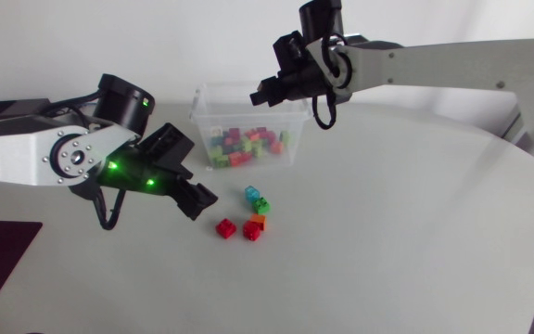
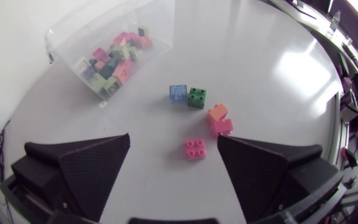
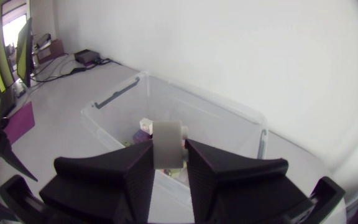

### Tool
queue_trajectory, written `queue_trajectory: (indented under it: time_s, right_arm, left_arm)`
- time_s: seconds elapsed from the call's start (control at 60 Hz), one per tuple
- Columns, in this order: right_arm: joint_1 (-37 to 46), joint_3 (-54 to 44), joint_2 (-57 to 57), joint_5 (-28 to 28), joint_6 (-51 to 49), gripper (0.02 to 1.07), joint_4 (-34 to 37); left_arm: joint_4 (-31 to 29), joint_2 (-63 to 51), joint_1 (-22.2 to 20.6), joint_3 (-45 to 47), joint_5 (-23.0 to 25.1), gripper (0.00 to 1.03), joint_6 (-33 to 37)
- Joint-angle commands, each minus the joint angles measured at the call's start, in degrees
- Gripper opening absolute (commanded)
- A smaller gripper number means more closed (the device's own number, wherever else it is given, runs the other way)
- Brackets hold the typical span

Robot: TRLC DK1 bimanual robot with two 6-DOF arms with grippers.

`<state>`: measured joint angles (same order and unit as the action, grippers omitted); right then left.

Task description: Place the duplo bricks in the container

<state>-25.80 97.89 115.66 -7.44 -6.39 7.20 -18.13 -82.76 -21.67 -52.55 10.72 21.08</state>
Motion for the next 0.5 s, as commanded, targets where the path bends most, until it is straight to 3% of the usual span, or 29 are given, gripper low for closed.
queue_trajectory:
  time_s: [0.0,0.417,0.45,0.483]
  right_arm:
    - [0.1,2.0,2.6,0.7,0.9,0.23,-1.6]
    - [0.5,6.8,8.4,3.2,1.6,0.28,-2.4]
    - [0.6,7.1,8.7,3.9,1.6,0.31,-2.5]
    - [0.8,7.8,9.0,5.2,1.6,0.54,-2.0]
  left_arm:
    - [-0.2,-0.6,-0.7,2.0,0.6,0.98,1.5]
    - [-0.2,-5.0,-1.8,4.1,0.5,0.98,4.4]
    - [-0.2,-5.3,-1.9,4.0,0.5,0.98,4.4]
    - [-0.2,-5.7,-2.2,3.8,0.6,0.98,4.2]
